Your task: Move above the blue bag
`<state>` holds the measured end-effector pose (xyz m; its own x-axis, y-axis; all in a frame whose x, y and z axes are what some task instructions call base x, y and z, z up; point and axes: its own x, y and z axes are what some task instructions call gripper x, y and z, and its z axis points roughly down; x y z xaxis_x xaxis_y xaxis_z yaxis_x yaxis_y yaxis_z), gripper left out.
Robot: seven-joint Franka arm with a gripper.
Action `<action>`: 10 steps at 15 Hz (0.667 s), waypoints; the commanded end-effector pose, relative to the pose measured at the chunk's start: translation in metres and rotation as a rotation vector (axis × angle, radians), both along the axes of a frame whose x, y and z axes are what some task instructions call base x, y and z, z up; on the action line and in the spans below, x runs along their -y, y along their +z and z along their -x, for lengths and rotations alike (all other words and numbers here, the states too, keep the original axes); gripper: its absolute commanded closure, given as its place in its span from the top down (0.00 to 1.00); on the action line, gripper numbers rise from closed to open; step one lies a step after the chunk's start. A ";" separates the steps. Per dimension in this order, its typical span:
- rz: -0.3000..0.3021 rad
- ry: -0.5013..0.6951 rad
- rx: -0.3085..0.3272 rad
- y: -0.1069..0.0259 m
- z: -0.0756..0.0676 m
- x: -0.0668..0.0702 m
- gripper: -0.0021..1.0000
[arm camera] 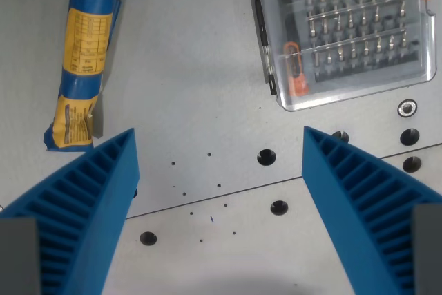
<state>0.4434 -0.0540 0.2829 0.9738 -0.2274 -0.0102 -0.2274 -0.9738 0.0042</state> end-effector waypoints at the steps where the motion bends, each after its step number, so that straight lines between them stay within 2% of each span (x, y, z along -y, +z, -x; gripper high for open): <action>1: 0.001 0.000 0.005 0.002 0.000 0.000 1.00; 10: 0.002 -0.026 0.009 0.000 -0.001 -0.002 1.00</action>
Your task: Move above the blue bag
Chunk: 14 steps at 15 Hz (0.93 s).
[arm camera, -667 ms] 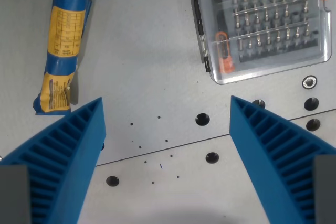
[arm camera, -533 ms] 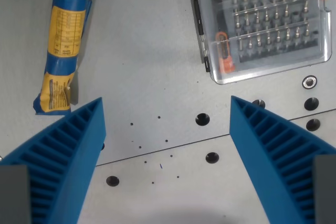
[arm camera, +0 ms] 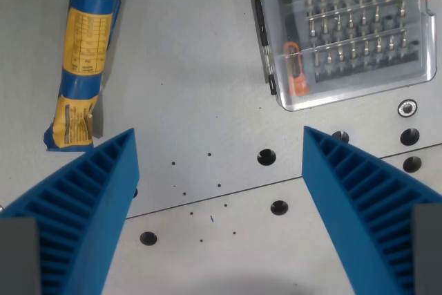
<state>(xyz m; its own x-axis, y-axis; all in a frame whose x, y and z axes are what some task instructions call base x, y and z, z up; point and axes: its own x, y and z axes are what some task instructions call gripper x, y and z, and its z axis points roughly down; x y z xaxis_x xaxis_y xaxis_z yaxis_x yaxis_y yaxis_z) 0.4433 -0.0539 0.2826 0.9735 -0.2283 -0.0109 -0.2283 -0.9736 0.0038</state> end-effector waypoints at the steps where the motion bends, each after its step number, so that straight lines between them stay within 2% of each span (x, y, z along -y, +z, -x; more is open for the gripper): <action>1: 0.004 -0.032 0.011 -0.001 -0.001 -0.003 1.00; 6: 0.009 -0.075 0.029 -0.010 -0.004 -0.010 1.00; 14: 0.011 -0.158 0.055 -0.033 -0.009 -0.029 1.00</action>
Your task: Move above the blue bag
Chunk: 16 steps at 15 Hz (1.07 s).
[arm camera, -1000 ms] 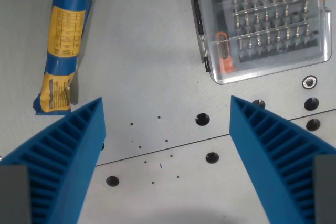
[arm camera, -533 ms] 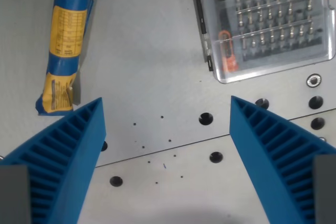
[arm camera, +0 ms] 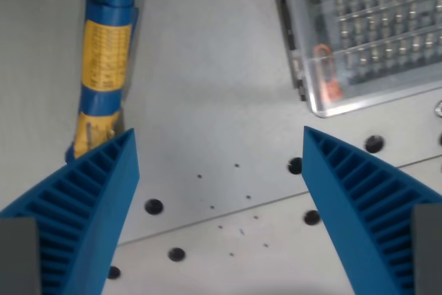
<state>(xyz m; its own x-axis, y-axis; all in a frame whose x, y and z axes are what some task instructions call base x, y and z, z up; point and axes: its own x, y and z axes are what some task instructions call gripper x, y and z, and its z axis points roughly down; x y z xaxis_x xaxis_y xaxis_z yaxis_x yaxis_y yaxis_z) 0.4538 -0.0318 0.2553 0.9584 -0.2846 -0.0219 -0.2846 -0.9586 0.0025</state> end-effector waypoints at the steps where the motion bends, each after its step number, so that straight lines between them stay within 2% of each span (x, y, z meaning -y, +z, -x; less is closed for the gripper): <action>1: 0.017 -0.110 0.069 -0.009 0.001 -0.010 1.00; 10: 0.014 -0.203 0.096 -0.043 -0.005 -0.037 1.00; 16: 0.012 -0.246 0.090 -0.065 -0.010 -0.055 1.00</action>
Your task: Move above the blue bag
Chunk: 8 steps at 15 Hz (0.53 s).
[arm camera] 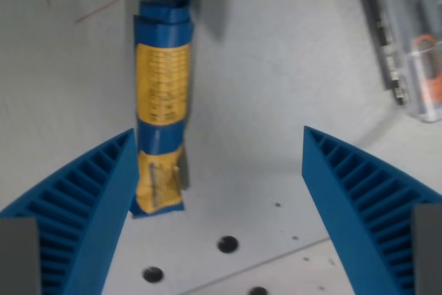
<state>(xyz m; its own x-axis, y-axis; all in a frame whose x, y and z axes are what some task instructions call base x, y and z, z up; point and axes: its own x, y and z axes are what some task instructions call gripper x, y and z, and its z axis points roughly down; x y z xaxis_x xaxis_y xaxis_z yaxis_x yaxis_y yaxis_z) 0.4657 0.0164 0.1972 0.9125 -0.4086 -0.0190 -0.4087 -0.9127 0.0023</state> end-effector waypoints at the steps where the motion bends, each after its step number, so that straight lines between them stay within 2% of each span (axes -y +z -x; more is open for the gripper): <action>1: 0.018 -0.115 0.087 -0.010 0.002 -0.010 1.00; 8: 0.030 -0.136 0.085 -0.030 -0.002 -0.025 1.00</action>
